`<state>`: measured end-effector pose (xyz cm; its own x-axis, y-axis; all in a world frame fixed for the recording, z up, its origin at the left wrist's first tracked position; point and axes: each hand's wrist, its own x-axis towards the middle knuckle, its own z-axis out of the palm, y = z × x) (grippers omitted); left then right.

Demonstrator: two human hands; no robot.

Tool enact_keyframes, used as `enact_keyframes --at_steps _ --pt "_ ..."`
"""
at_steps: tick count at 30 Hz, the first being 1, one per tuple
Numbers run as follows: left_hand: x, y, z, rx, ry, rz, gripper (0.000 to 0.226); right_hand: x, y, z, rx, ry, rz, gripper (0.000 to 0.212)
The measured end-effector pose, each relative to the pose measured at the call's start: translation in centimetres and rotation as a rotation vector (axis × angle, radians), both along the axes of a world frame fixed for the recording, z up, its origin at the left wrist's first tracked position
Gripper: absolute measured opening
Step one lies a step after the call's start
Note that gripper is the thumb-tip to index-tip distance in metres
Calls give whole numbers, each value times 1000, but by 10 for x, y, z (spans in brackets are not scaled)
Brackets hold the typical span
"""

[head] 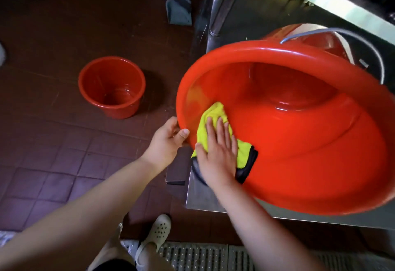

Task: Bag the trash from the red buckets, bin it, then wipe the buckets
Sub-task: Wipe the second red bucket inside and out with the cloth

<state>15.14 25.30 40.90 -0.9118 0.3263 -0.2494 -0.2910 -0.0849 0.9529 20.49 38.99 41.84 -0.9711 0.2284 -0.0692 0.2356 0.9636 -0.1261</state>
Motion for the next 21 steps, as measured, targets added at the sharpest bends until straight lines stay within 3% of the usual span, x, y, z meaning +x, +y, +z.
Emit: enact_keyframes --at_steps 6,16,21 --pt "-8 -4 18 7 65 49 16 3 3 3 -135 27 55 69" --pt "-41 -28 58 -67 367 39 21 -102 99 4 92 -84 -133 64" --pt "-34 -21 45 -41 293 82 18 -123 121 3 165 -158 -196 66"
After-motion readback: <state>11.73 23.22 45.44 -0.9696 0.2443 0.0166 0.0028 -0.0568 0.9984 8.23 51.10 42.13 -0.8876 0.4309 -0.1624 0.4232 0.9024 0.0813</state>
